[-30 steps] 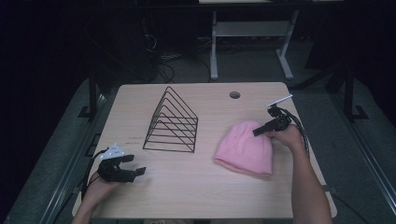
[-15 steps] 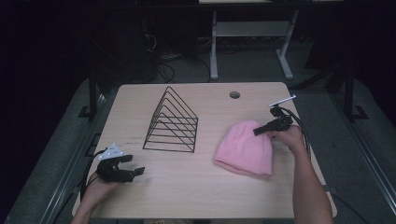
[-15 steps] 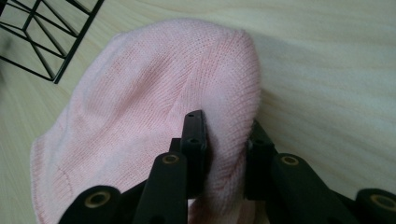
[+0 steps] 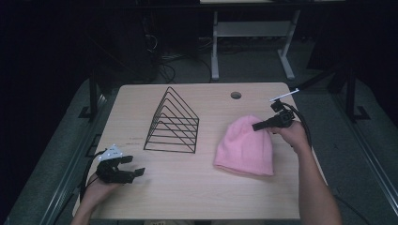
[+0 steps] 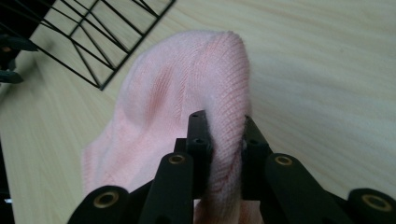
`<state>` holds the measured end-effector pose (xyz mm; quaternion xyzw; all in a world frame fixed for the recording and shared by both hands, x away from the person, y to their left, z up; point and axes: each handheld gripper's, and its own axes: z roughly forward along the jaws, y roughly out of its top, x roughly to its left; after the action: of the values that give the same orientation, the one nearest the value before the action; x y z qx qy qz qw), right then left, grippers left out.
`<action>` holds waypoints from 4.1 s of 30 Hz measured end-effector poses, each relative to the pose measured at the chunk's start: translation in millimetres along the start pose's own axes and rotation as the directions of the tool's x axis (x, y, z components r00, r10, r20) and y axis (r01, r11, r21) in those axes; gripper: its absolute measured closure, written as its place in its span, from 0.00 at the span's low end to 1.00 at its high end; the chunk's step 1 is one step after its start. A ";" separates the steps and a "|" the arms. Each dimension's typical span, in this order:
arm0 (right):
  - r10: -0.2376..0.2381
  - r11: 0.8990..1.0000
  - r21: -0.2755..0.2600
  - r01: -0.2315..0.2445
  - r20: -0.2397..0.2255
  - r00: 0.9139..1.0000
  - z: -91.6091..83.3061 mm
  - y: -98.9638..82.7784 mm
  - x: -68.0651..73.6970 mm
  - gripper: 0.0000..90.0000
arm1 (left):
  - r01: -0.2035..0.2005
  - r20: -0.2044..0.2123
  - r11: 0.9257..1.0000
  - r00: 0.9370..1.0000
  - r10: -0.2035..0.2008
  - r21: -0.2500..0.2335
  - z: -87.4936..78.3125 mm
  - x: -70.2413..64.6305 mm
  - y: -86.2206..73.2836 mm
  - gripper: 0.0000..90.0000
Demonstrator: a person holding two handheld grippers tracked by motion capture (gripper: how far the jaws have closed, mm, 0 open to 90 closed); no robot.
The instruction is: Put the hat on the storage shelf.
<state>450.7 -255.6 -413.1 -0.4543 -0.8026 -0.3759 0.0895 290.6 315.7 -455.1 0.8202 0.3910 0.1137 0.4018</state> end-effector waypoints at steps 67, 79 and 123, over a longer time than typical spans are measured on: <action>-0.386 0.913 -0.139 0.384 0.007 0.922 -89.9 92.6 152.5 0.88 | -0.150 0.176 0.988 0.972 0.156 -0.045 -67.5 4.6 120.2 0.24; -0.454 0.881 -0.151 0.448 -0.008 0.891 -96.0 113.8 194.1 0.88 | -0.177 0.205 0.983 0.961 0.184 -0.053 -70.9 -0.8 146.8 0.24; -0.581 0.811 -0.169 0.560 -0.113 0.806 -47.2 181.0 283.3 0.88 | -0.197 0.311 0.978 0.928 0.206 -0.063 -52.8 -4.4 195.1 0.35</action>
<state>423.8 -45.3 -148.0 -0.1649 -0.8666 -0.4708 0.0069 368.6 270.2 -274.2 0.8572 0.2336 0.0276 0.4580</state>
